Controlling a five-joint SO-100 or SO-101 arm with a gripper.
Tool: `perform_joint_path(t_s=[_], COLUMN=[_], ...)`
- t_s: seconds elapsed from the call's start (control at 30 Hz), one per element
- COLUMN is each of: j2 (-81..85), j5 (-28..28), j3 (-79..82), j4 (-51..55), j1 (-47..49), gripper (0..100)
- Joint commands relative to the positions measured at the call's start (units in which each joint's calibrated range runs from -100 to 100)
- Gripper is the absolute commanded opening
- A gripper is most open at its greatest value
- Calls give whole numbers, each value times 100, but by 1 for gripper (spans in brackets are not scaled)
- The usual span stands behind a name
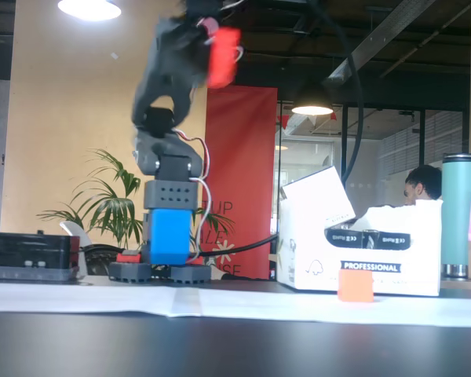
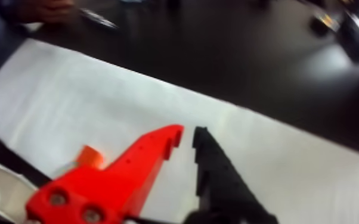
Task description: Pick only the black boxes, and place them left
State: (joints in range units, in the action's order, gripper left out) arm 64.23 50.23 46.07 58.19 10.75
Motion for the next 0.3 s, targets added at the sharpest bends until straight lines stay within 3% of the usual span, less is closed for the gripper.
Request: perform_joint_path(t_s=[0.0,0.1,0.27], j2=[495,858,1854], j5=[-7,-7,-13], j3=[703,1279,2441], j4=[-175,-175,-175], j1=[-1625,-2136,-2006], gripper=[0,0,0])
